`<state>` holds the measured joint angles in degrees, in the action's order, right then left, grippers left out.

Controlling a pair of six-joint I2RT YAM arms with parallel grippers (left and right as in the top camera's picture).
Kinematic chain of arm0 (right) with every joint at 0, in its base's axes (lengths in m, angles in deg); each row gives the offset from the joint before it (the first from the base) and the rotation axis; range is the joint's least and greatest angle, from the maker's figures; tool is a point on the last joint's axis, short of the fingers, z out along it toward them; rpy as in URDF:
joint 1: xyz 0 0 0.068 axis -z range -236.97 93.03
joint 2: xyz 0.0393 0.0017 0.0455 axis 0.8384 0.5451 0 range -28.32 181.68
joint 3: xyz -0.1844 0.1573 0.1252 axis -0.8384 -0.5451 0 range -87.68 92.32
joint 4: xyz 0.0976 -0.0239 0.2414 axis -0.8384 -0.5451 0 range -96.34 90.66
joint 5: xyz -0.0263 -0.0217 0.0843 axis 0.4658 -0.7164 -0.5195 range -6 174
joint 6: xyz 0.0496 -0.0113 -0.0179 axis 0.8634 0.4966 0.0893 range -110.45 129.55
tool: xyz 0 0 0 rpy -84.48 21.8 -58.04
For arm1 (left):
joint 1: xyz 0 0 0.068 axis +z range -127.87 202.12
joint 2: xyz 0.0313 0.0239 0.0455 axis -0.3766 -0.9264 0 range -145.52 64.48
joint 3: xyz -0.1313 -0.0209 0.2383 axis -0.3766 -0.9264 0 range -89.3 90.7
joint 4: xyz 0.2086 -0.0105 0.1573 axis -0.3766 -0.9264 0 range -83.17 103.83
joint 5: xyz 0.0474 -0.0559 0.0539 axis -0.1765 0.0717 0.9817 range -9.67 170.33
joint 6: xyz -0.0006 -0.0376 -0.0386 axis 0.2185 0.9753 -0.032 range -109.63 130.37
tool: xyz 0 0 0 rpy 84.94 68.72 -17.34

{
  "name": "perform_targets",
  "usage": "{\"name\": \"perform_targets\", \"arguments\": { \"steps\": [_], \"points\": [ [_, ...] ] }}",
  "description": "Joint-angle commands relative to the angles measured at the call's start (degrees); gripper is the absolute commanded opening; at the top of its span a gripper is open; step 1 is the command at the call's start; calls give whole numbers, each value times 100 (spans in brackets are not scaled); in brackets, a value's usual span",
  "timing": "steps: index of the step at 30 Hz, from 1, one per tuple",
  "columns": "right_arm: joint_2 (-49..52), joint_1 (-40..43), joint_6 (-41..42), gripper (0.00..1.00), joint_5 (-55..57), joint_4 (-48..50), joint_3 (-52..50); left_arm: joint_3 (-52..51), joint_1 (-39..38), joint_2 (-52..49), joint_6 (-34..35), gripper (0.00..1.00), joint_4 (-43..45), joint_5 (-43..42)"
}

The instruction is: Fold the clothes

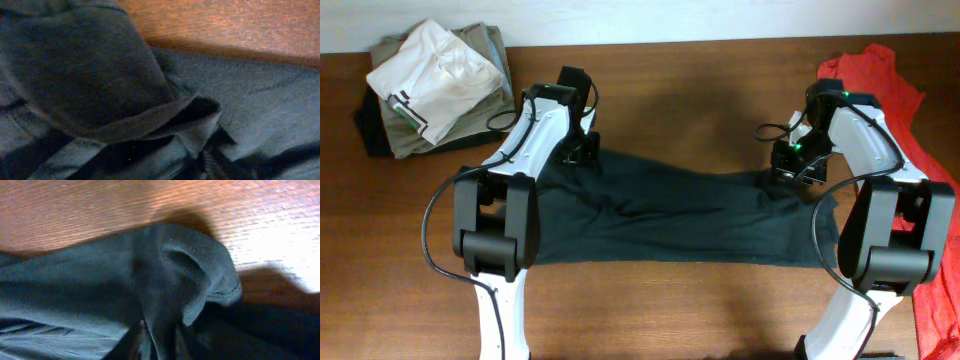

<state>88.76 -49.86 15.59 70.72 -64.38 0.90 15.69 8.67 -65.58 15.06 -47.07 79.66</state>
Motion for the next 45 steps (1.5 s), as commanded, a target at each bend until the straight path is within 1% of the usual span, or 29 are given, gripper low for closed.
{"name": "perform_targets", "arguments": {
  "steps": [1,3,5,6,9,11,12,13,16,17,20,22,23,25,26,27,29,31,32,33,34,35,36,37,38,40,41,42,45],
  "points": [
    [63,-72,42,4,-68,17,-61,-15,101,-59,24,13,0,-42],
    [63,-72,42,4,-68,-28,-61,22,101,-31,24,8,-142,-42],
    [61,-70,90,4,-17,-116,-61,31,133,229,24,7,-398,-37],
    [61,-68,538,4,372,-144,-61,31,164,485,26,7,-595,109],
    [-129,31,1147,4,640,-190,-61,26,190,911,26,11,-1585,363],
    [-603,46,1207,4,645,-424,-61,26,190,911,90,11,-2020,518],
    [-931,39,1207,4,643,-723,-61,-24,190,911,105,24,-2122,590],
    [-1228,35,1207,4,643,-1075,-61,-155,190,911,109,25,-2302,592],
    [-1585,33,1202,4,647,-1596,-170,-791,190,911,111,24,-2166,614],
    [-1727,-2,1182,4,649,-1624,-566,-1056,190,911,136,24,-2105,625],
    [-2221,-31,1484,4,645,-914,-1781,-1451,190,911,494,23,-2127,970],
    [-2492,-31,1818,4,647,-522,-2286,-1853,190,911,505,22,-2103,973],
    [-2500,-31,2046,4,640,-280,-2503,-2153,190,911,774,22,-1888,975],
    [-2500,-28,2470,4,645,219,-2940,-2234,190,911,815,23,-1740,973],
    [-2500,-28,2680,4,647,514,-3193,-2234,190,911,815,35,-1679,973],
    [-2500,-24,2734,4,789,667,-3261,-2234,190,911,813,61,-1663,975],
    [-2503,68,2879,6,1056,684,-3158,-2229,208,940,813,65,-1631,1021],
    [-2511,522,2756,16,1058,404,-2767,-2041,251,1327,883,64,-1672,1143],
    [-2511,844,2483,75,1056,177,-2487,-1843,249,1829,879,64,-1624,1145],
    [-2511,1036,2321,99,1051,46,-2371,-1777,247,2267,879,64,-1469,1130],
    [-2509,1128,2092,99,861,28,-2369,-1777,247,2632,870,64,-1290,1014],
    [-2507,1069,1574,99,216,52,-2376,-1777,232,2702,586,63,-1141,570],
    [-2498,909,1075,96,-341,76,-2380,-1840,192,2634,155,59,-901,-238],
    [-2490,647,916,70,-413,107,-2402,-1961,127,2553,-52,50,-688,-658],
    [-2490,380,918,40,-389,267,-2511,-2157,31,2424,-50,32,-396,-702],
    [-2476,44,1110,13,-400,678,-2824,-2323,2,2048,-48,11,-96,-706],
    [-2476,-15,1165,8,-415,874,-2997,-2343,24,1814,-48,2,20,-704],
    [-2472,-37,1283,4,-428,1027,-3158,-2343,63,1604,-44,1,114,-693],
    [-2465,-35,1685,4,-431,1860,-3908,-2343,584,1099,229,1,245,-85]
  ]
}}
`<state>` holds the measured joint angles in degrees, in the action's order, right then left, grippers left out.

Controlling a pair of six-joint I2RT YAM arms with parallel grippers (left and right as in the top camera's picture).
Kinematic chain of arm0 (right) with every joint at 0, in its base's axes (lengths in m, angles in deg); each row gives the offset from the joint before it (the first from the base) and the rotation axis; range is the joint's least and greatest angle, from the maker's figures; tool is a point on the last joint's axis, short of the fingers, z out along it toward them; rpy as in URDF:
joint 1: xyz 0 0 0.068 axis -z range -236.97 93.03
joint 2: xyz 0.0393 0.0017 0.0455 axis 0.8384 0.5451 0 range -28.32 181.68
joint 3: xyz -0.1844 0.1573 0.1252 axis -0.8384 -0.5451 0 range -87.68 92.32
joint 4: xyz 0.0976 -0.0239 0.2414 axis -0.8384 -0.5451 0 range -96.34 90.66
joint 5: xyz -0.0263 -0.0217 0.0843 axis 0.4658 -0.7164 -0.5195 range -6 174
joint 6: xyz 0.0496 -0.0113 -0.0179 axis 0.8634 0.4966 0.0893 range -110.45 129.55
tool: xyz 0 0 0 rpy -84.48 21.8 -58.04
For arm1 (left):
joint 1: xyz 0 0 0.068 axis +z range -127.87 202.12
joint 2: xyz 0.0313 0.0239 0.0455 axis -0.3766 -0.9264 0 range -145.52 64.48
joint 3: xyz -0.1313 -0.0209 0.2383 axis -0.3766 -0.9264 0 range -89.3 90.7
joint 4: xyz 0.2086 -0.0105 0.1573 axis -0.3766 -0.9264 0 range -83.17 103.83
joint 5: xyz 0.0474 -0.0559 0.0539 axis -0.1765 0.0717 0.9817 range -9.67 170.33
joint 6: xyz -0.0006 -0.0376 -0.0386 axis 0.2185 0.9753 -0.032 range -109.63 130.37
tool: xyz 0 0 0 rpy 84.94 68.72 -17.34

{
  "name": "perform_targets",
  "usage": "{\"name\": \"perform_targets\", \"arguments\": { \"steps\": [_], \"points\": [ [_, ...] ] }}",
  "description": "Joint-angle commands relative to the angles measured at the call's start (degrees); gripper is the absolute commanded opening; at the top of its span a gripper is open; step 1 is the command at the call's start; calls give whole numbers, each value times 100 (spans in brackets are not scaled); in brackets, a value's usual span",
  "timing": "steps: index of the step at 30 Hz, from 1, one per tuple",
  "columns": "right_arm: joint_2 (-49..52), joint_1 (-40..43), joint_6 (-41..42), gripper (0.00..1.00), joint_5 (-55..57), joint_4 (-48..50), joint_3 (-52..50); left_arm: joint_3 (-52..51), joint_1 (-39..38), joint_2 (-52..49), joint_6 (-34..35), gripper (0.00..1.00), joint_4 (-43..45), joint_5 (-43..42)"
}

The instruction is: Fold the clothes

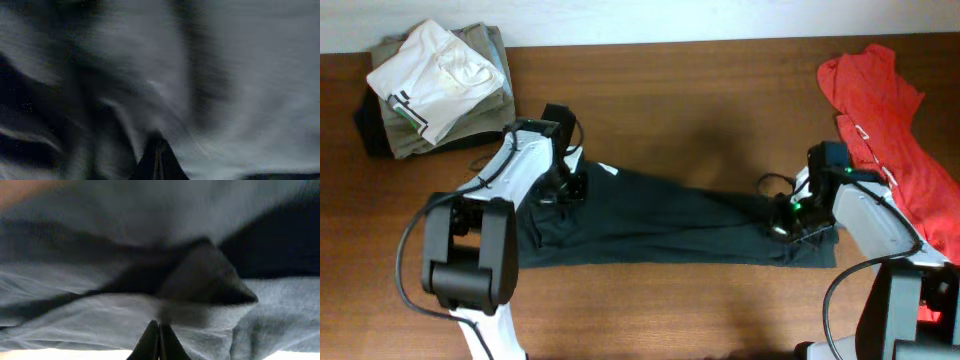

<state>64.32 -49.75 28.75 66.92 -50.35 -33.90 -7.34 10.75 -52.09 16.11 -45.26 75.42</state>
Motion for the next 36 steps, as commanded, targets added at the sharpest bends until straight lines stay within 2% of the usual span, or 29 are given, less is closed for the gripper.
{"name": "perform_targets", "arguments": {
  "steps": [1,3,6,9,11,14,17,19,20,21,24,27,30,32,34,36],
  "points": [
    [-22,-46,496,4,-52,684,-608,-39,581,-352,125,1,129,319],
    [74,-39,603,4,-24,1099,-964,-39,1012,-621,127,1,205,273],
    [160,-39,848,4,225,1517,-949,-37,1539,-680,514,1,203,275],
    [162,-42,1003,4,227,2509,-610,-37,1746,-643,890,1,168,275],
    [162,-42,1001,4,234,2664,-214,-37,1821,-546,953,1,208,278],
    [162,-35,710,4,315,2317,640,-37,2011,-31,1036,1,205,278],
    [160,-48,236,4,114,881,1943,-37,2028,1047,1032,1,142,275],
    [162,-81,201,4,-74,192,2118,-37,1978,1506,1029,1,103,278],
    [216,-184,175,4,13,-280,1939,-37,1904,1591,1029,1,-11,275],
    [297,-310,55,4,74,-348,1556,-103,1751,1582,953,2,-101,271],
    [667,-378,367,4,240,295,710,-673,1266,1554,649,4,101,-48],
    [1036,-378,706,4,737,588,525,-1617,1025,1528,643,3,1023,-498],
    [1451,-376,988,4,1252,697,525,-2291,1169,1523,815,4,1928,-415],
    [1552,-280,1027,4,1327,944,529,-2472,1333,1521,903,4,2063,-411],
    [1552,46,1023,4,1318,988,669,-2492,1578,1519,1211,4,2109,-236],
    [1552,577,796,4,1104,970,964,-2492,1982,1488,1209,4,2140,-236]
  ]
}}
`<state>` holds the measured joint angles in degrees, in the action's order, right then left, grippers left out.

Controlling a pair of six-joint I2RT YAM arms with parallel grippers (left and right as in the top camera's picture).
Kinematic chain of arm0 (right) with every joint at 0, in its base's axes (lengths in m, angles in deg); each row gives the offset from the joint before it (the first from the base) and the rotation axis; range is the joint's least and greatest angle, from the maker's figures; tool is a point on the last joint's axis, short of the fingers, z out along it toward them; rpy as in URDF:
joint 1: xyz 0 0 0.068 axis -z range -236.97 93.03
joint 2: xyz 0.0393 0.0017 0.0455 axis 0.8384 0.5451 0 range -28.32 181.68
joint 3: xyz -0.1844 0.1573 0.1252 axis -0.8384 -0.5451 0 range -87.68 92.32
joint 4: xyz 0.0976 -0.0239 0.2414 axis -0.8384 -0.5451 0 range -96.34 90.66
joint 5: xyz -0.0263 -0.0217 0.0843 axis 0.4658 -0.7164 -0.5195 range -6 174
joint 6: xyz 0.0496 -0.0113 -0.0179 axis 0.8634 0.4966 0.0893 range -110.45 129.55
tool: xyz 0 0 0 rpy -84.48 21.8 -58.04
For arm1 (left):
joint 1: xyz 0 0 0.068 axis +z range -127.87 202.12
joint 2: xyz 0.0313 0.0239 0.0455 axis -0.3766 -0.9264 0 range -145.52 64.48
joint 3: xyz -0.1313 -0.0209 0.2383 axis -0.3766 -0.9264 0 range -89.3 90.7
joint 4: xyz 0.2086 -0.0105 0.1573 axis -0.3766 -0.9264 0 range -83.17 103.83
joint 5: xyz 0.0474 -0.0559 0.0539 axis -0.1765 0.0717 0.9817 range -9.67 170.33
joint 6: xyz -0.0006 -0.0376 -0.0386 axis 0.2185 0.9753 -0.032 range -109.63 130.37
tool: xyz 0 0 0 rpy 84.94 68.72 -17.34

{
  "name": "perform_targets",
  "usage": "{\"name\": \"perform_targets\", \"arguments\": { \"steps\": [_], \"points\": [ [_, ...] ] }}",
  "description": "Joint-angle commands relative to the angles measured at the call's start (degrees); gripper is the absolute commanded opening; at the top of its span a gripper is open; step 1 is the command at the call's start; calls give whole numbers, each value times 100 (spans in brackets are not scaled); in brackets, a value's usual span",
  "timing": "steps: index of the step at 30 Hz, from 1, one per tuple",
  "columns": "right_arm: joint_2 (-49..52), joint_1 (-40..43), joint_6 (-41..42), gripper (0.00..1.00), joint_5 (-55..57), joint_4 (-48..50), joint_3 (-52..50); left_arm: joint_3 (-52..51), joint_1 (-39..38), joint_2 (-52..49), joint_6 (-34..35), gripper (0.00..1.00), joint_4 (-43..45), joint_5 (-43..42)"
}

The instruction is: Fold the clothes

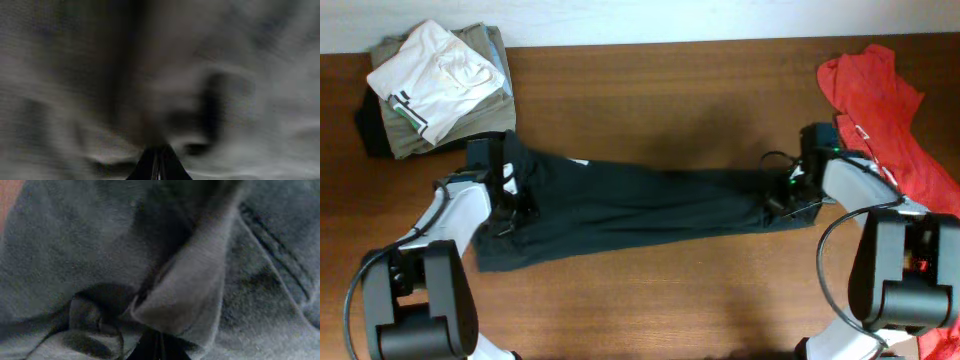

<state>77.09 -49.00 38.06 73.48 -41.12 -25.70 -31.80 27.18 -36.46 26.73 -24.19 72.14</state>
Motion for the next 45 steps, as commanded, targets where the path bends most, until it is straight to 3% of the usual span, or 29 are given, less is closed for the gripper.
{"name": "perform_targets", "arguments": {
  "steps": [1,3,6,9,12,14,18,22,25,28,30,35,40,45],
  "points": [
    [275,673,-269,4,323,17,262,-46,468,-96,146,4,55,111],
    [269,710,-302,4,282,-107,435,-39,485,-98,142,4,190,114],
    [57,706,-702,4,210,-1331,1615,612,481,188,136,1,-291,109],
    [-48,667,-730,4,192,-1735,2173,909,72,903,-448,1,-380,-739],
    [-15,450,-730,4,197,-1740,2170,824,-831,490,-444,1,-352,-708],
    [-15,297,-730,4,219,-1749,2168,824,-1032,-192,-439,1,-52,-706],
    [-15,254,-730,4,221,-1764,2168,824,-658,-1213,-444,1,0,-549],
    [-15,254,-704,4,629,-1945,2159,835,-31,-1246,-424,1,-236,81],
    [-15,219,-667,4,494,-1980,2129,1016,391,-1211,-426,1,-374,70],
    [-2,-234,-730,4,413,-1423,1569,1172,385,-1145,-426,1,-404,55],
    [13,-573,-704,4,164,-533,793,1172,385,-1145,-428,1,-417,57],
    [337,-450,-704,4,590,-11,267,1172,387,-1145,-450,1,-428,76],
    [479,269,-557,4,973,-671,793,1320,428,-1141,-450,1,-680,483],
    [57,256,-835,5,839,-1617,1899,2474,319,-570,-470,4,-1759,476]
  ]
}}
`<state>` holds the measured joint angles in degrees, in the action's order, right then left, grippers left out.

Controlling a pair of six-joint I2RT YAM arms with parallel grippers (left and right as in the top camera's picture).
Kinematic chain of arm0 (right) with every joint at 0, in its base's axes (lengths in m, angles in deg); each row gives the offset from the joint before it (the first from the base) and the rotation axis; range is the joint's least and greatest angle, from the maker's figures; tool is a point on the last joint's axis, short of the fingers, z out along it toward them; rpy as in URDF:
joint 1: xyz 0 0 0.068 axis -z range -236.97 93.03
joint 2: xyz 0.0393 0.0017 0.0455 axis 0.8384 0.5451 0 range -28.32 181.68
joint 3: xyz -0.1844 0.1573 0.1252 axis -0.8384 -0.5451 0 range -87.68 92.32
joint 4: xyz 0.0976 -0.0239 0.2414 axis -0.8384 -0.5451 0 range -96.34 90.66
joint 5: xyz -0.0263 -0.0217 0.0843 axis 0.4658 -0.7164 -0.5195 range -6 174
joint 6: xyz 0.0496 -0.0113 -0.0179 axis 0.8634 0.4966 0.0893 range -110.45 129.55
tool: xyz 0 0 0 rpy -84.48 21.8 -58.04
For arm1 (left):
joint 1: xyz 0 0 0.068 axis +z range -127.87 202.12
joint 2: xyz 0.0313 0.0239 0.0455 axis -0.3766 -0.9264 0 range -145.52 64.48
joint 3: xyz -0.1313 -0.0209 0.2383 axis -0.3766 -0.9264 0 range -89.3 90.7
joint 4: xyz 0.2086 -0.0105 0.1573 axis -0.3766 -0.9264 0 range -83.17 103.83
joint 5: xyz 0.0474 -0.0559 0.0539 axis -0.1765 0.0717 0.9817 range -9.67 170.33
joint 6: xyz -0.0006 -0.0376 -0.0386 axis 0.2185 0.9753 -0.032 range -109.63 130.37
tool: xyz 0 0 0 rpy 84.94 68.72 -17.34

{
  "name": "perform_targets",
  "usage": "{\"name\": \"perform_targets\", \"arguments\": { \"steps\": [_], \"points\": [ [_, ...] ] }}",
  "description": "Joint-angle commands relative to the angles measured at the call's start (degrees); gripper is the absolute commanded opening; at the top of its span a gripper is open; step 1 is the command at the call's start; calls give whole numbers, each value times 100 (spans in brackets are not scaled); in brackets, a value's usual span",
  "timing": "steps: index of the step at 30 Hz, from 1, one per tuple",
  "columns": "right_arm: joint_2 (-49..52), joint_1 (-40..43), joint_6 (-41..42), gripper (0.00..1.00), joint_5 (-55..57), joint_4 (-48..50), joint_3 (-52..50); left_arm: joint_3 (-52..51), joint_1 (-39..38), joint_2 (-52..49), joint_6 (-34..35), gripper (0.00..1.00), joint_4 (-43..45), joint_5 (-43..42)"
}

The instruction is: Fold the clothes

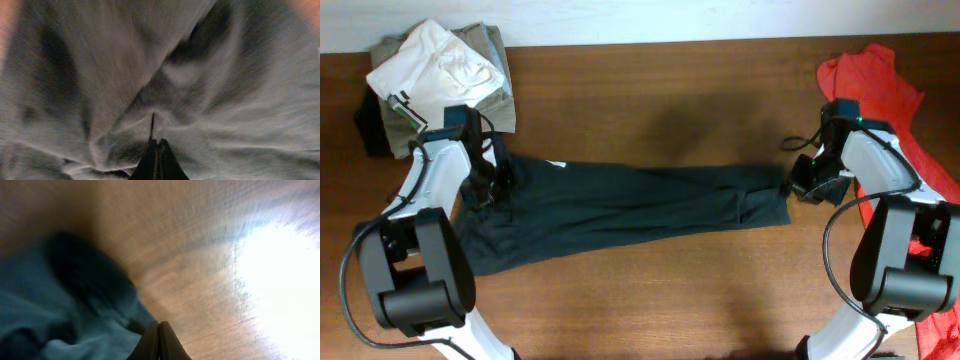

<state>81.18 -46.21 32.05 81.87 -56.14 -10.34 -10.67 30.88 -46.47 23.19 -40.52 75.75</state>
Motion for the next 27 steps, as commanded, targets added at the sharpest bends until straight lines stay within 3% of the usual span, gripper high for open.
{"name": "perform_targets", "arguments": {
  "steps": [1,2,3,5,7,8,15,16,17,19,20,23,27],
  "points": [
    [-393,-17,-605,51,-201,-219,520,402,-149,728,-114,29,-120,76],
    [-393,-11,-774,94,-210,-269,570,402,-195,872,-114,70,-125,76],
    [-361,31,-861,99,-214,-249,551,402,-269,975,-111,99,-146,74],
    [-153,317,-1292,99,-612,-46,420,391,-400,970,-109,99,-232,70],
    [125,634,-2656,99,-2439,109,282,391,-496,970,-109,99,-256,48],
    [245,667,-2918,99,-2743,109,280,393,-503,970,-109,99,-258,31],
    [1231,365,-2955,99,-3198,-17,260,393,-503,970,-107,99,-297,31],
    [1287,195,-2953,94,-3198,-20,210,393,-501,970,-107,99,-297,33],
    [1287,72,-2944,82,-3198,-22,149,393,-503,970,-107,99,-297,31],
    [1287,-144,-2494,24,-3169,98,131,393,-503,970,-107,99,-295,31],
    [1285,-138,-2149,4,-3165,232,131,393,-503,970,-107,99,-297,33],
    [1036,61,-1325,4,-1827,234,238,393,-501,970,-109,99,-319,31],
    [-175,291,-951,4,-466,-544,551,393,-503,970,-107,99,-323,31]
  ]
}}
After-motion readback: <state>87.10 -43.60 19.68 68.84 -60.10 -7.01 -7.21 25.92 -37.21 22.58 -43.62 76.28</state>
